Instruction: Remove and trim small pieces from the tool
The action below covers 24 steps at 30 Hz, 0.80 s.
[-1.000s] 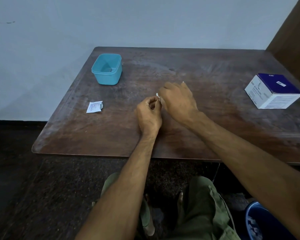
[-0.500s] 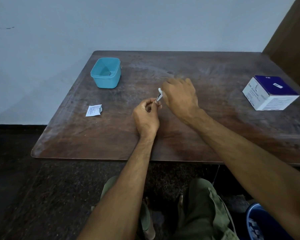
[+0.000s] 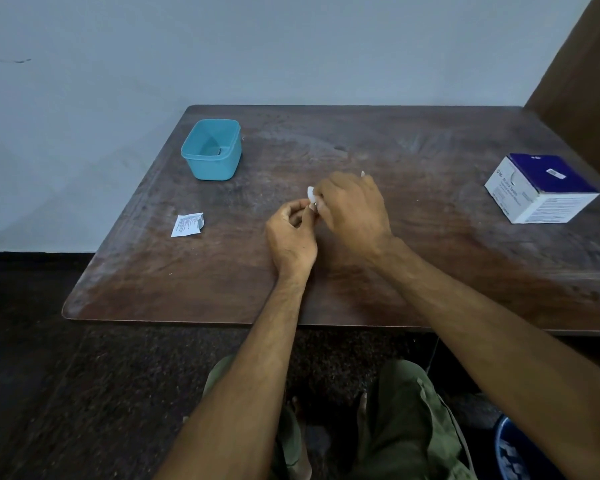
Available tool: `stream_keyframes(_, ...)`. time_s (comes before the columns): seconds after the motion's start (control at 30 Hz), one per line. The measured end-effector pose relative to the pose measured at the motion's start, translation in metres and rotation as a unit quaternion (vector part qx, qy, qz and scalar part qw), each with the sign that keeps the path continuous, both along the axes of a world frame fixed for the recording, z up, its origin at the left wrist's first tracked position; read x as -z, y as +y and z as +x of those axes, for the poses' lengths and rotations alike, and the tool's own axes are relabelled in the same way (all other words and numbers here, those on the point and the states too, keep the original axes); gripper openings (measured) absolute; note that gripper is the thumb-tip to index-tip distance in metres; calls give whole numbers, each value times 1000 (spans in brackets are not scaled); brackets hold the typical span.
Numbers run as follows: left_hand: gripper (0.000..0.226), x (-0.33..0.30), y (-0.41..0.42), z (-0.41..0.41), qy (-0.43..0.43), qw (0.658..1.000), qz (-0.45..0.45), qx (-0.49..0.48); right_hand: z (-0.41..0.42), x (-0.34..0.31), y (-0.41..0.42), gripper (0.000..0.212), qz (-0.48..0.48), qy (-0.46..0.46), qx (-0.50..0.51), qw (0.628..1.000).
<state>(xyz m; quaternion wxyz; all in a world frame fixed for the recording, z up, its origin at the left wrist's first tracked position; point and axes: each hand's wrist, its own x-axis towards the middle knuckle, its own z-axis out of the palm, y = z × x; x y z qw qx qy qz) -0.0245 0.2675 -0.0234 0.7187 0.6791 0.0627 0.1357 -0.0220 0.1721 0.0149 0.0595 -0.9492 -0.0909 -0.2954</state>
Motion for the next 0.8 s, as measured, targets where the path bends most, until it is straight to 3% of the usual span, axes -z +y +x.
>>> stream_keyframes(0.1, 8, 1, 0, 0, 4, 1000, 24, -8, -3, 2, 4, 11, -37, 17, 1, 999)
stream_keyframes(0.23, 7, 0, 1, 0, -14, 1000, -7, 10, 5, -6, -4, 13, 53, 9, 26, 998)
stream_keyframes(0.4, 13, -1, 4, -2, -11, 999, -29, 17, 2, 3, -4, 21, 91, 8, 4, 996)
stream_keyframes(0.63, 16, -6, 6, -3, 26, 994, -100, 24, 0, 8, 3, 15, 10, -32, -12, 999)
stream_keyframes(0.8, 14, -8, 4, -4, 39, 995, -89, 27, 5, -6, -10, 9, -26, -40, -14, 999)
